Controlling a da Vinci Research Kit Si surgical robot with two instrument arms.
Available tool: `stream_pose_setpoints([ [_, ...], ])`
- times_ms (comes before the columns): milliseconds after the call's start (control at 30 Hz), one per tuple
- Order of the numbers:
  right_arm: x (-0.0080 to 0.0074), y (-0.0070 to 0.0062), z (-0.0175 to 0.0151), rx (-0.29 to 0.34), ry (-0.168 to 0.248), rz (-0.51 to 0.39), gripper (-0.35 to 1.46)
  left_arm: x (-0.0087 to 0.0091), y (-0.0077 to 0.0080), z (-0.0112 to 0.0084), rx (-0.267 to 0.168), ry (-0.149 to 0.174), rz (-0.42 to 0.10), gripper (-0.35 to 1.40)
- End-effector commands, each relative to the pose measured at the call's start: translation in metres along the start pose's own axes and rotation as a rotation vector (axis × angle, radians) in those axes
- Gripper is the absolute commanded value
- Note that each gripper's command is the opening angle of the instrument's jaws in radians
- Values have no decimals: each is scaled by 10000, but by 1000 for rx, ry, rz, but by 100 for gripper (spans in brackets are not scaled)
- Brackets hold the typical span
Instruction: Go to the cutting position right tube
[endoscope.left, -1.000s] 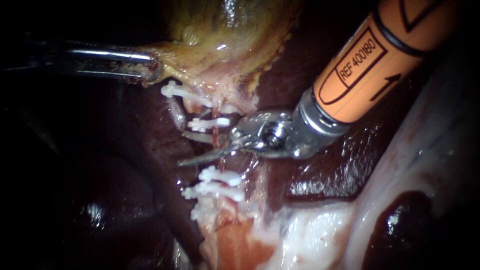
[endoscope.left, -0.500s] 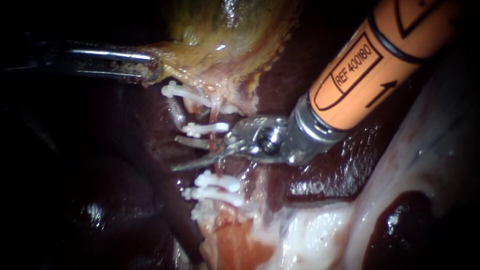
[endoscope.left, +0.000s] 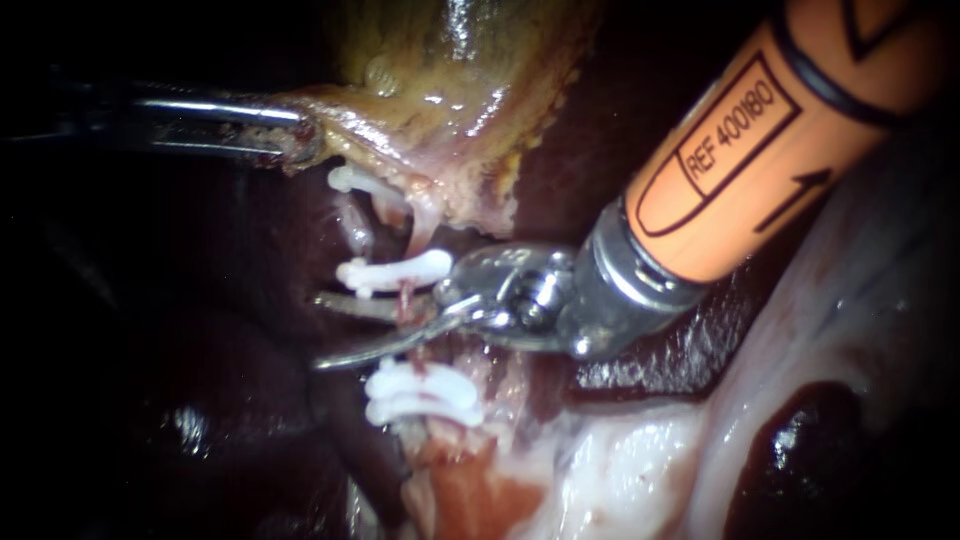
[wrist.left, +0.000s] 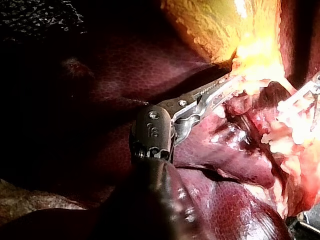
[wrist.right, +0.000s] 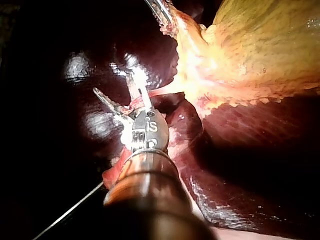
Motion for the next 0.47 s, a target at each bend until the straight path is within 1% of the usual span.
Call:
stream_pose_setpoints([
  [33,1,-1,-1,0,0,1,144,0,0,0,-1,0,1,-35],
  [467,1,-1,-1,0,0,1,144,0,0,0,-1,0,1,-35],
])
